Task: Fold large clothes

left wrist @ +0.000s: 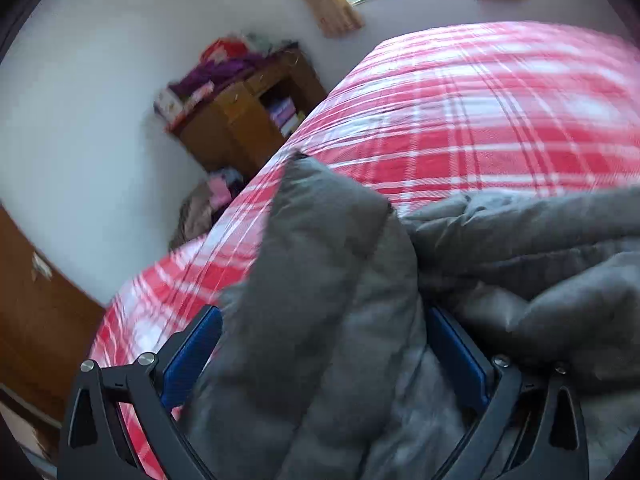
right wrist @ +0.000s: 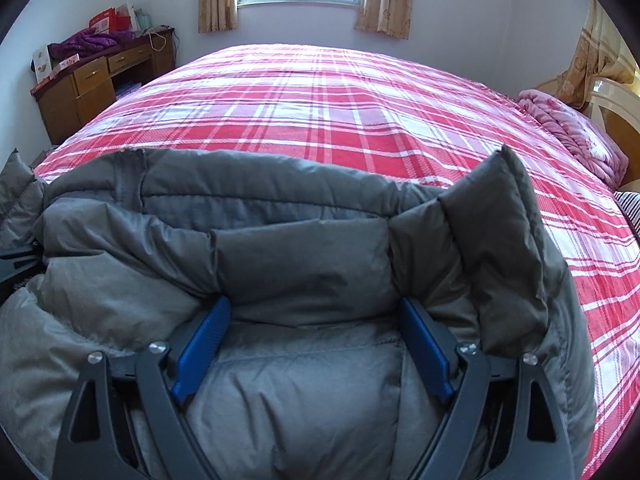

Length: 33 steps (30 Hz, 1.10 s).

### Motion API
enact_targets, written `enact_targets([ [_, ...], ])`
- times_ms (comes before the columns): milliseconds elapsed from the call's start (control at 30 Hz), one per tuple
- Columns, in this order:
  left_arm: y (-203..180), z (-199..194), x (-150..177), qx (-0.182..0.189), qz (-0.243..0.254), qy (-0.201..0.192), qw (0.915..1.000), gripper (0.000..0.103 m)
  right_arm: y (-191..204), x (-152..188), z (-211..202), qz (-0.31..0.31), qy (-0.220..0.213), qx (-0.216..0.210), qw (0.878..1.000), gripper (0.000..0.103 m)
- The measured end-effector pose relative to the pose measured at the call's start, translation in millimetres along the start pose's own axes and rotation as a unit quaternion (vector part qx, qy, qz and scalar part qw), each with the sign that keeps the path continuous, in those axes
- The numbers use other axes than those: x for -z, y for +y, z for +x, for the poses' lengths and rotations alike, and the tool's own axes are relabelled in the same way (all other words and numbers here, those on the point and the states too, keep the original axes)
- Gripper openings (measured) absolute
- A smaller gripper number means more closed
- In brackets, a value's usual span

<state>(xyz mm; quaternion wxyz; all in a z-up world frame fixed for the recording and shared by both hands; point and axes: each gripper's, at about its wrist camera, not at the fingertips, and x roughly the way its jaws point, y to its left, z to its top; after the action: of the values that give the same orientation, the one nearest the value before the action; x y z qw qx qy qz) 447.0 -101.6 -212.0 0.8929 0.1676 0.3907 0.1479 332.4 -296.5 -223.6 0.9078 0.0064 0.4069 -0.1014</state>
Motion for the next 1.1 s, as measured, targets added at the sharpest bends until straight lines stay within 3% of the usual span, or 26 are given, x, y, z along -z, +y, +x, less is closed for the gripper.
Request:
enact_targets([
  [100, 22, -44, 3, 0.022, -0.038, -0.041, 0.9982, 0.102, 0, -1, -22, 0.01, -0.009, 0.011, 1.0, 0.086],
  [200, 21, -74, 14, 0.044, -0.047, -0.077, 0.995, 0.102, 15, -1, -65, 0.016, -0.069, 0.006, 0.997, 0.087],
  [267, 5, -70, 22, 0.025, -0.025, -0.073, 0.9967, 0.102, 33, 0, -79, -0.003, -0.089, 0.006, 0.996, 0.087],
  [333, -8, -54, 29, 0.006, -0.01, -0.051, 0.9986, 0.102, 45, 3, -75, -0.01, -0.079, 0.007, 0.997, 0.087],
  [400, -14, -38, 36, 0.011, -0.013, -0.029, 0.9994, 0.102, 51, 11, -59, -0.017, -0.061, 0.016, 0.998, 0.087],
  [500, -12, -28, 38, 0.022, -0.033, -0.026, 0.9989, 0.102, 46, 21, -41, -0.003, -0.049, 0.007, 0.999, 0.087],
  [900, -30, -20, 40, -0.014, -0.006, -0.024, 0.9996, 0.102, 50, 20, -20, -0.01, -0.016, 0.011, 1.0, 0.091],
  [1000, -27, -20, 39, -0.007, -0.003, -0.018, 0.9998, 0.102, 50, 21, -19, -0.015, -0.011, 0.015, 1.0, 0.091],
  [1100, -9, -32, 39, 0.027, -0.013, -0.017, 0.9994, 0.102, 49, 20, -18, -0.014, -0.008, 0.011, 1.0, 0.092],
])
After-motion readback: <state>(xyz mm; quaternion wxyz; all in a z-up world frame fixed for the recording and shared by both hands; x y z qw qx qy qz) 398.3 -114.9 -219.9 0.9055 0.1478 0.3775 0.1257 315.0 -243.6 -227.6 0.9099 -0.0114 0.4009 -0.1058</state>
